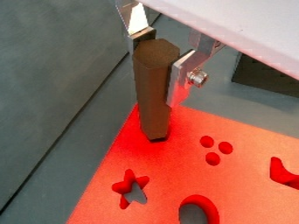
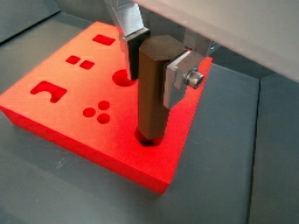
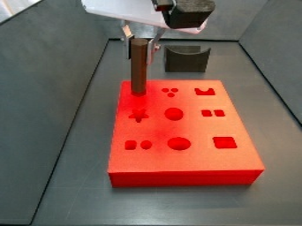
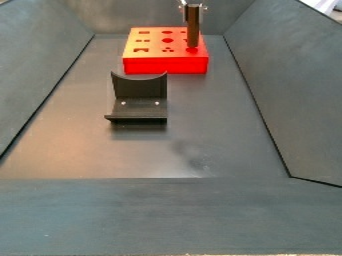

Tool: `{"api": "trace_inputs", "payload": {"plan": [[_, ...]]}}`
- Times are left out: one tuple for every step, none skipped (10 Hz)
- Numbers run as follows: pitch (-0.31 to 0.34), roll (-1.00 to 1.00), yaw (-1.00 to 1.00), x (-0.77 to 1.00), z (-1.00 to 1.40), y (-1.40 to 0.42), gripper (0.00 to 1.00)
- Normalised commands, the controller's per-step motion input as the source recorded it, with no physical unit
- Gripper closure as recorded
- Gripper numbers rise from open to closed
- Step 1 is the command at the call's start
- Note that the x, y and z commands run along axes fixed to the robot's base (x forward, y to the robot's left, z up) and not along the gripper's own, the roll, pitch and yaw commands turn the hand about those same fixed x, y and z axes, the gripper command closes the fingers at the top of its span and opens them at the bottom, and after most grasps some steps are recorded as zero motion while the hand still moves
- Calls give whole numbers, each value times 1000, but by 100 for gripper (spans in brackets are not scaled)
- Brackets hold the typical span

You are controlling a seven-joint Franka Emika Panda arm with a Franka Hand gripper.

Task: Pick up the hexagon object. Move up. Place the hexagon object on the fixture. Regrasp the hexagon object. Move to above the board. Insert the hexagon object.
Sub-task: Insert the hexagon object.

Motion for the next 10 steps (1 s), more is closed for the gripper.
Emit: {"api": "trace_inputs", "payload": {"plan": [[0,67,6,46,-271,137,100],[31,9,66,0,-60,66,100],[0,81,260,43,-586,-6,100],[0,24,346,357,-720,-120,100],[0,24,477,329,-717,-203,100],[0,1,526,74,-586,-291,100],[-43,0,383,80,-660,-234,100],[-119,0,37,34,-723,-154,100],[-161,81,0,0,-931,-100,100],[-149,89,0,0,-957,-86,100]]}}
